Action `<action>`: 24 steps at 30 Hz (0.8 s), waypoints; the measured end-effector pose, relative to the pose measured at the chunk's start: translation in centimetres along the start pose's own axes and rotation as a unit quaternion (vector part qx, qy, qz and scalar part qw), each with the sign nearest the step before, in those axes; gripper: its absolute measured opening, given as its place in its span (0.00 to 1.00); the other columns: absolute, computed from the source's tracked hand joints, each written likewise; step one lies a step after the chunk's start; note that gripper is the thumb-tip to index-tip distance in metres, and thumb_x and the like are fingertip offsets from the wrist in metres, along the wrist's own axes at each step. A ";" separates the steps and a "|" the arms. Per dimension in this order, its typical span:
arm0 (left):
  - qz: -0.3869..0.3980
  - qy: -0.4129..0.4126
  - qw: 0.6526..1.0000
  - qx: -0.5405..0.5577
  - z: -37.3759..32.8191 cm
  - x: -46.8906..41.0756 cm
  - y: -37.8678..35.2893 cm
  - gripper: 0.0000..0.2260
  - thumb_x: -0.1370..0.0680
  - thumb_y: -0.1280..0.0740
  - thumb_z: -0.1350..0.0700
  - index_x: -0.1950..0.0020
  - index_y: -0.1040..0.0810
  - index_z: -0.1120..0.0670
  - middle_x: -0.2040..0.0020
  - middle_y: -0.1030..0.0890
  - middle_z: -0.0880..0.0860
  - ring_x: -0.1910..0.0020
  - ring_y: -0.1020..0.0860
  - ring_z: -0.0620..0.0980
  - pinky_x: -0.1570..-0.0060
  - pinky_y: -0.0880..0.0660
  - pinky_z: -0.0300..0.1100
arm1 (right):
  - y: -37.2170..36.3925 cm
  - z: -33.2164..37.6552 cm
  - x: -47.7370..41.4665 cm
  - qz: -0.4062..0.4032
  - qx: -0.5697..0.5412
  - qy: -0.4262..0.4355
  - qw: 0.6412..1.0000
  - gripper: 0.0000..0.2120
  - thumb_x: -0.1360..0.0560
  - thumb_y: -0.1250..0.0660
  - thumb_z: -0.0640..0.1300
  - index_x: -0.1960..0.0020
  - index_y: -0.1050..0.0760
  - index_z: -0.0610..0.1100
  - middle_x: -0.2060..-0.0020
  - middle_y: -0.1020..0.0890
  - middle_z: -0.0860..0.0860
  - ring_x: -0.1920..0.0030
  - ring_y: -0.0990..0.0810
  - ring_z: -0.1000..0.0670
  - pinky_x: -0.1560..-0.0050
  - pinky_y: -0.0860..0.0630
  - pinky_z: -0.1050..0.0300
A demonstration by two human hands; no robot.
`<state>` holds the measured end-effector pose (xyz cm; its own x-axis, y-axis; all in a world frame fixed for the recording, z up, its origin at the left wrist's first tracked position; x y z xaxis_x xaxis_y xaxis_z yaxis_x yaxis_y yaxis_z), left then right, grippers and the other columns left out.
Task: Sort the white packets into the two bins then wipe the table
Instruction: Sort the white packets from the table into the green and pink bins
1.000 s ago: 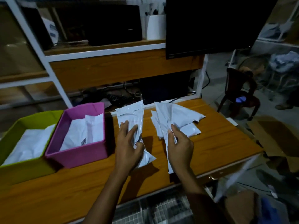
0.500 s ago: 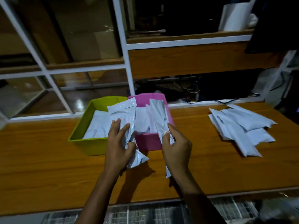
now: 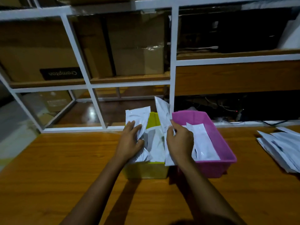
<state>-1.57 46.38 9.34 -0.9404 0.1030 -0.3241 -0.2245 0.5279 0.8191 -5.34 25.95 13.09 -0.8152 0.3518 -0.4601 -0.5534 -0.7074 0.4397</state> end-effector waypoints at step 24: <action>0.485 0.069 0.825 -0.280 8.5 -8.7 -10.1 0.54 0.28 0.27 0.44 0.23 0.65 0.62 0.23 0.66 0.62 0.23 0.61 0.61 0.25 0.53 0.58 | -20.9 -7.2 -5.1 0.585 0.456 0.112 0.662 0.61 0.35 0.21 0.41 0.23 0.67 0.40 0.25 0.67 0.37 0.24 0.61 0.35 0.29 0.43 0.35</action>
<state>11.06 47.29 -0.07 -0.7579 0.1309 0.6391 0.6057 -0.2229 0.7639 11.58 34.55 0.69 -0.7879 -0.2816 0.5476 0.4769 0.2836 0.8320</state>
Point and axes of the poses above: each hand's wrist, its own x-axis away from the middle knuckle, its own y-axis out of the back of the hand, z = x × y, the point moved 5 cm from there along -x, towards the middle knuckle
